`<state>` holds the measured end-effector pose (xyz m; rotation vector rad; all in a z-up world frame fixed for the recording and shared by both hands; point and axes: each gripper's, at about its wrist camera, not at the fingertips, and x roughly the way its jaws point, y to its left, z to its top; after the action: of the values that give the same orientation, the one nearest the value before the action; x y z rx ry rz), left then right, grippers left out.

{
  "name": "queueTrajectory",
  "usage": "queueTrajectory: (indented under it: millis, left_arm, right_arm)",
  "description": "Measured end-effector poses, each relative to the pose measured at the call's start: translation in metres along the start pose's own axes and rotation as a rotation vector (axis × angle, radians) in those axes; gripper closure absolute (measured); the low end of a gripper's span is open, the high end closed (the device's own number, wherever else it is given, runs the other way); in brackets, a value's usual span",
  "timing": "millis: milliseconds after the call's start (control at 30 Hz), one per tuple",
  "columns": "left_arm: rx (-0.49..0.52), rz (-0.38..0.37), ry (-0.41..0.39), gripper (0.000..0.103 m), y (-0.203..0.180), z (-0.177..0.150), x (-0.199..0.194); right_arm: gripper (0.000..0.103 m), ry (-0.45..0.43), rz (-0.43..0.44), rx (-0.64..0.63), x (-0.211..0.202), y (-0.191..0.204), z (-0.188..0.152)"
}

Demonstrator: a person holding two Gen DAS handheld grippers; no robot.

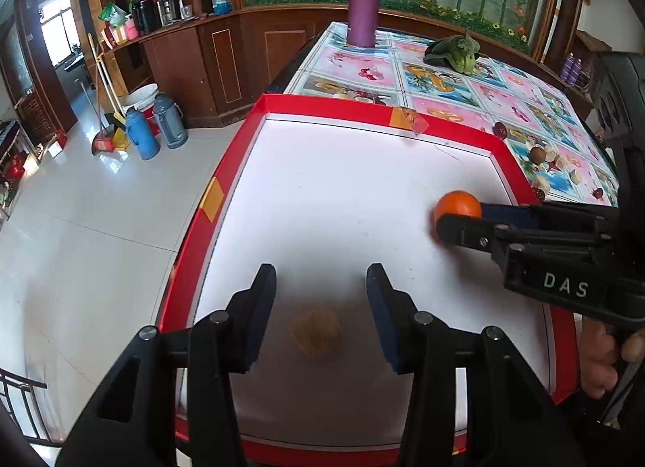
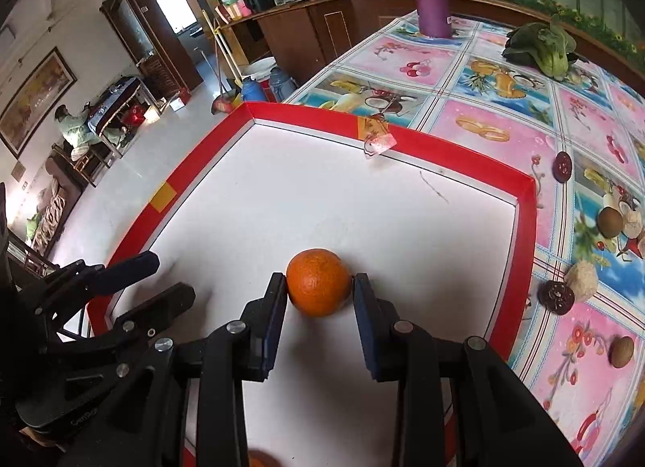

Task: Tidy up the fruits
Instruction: 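Carry both oranges over the red-rimmed tray and open both tools to drop them, then move both empty tools back over the fruits on the table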

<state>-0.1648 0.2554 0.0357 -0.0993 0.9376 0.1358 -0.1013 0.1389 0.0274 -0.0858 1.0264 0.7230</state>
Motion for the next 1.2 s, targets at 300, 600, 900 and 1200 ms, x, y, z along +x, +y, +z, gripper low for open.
queueTrajectory:
  millis: [300,600,900,1200]
  left_arm:
    - [0.023,-0.025,0.005,0.054,-0.011,-0.004,-0.005]
    - [0.117,-0.106,-0.010,0.055,-0.043,-0.015,-0.031]
    - [0.219,-0.243,0.021,0.055,-0.089,-0.025,-0.041]
    - [0.281,-0.285,0.054,0.054,-0.115,-0.043,-0.040]
  right_arm:
    - [0.070,-0.008,0.003,-0.015,0.002,0.006,-0.005]
    - [0.055,-0.013,0.119,0.086,-0.016,-0.019,-0.004]
    - [0.049,-0.095,0.124,0.128,-0.043,-0.038,-0.003]
    - [0.049,-0.100,0.134,0.174,-0.044,-0.055,-0.003]
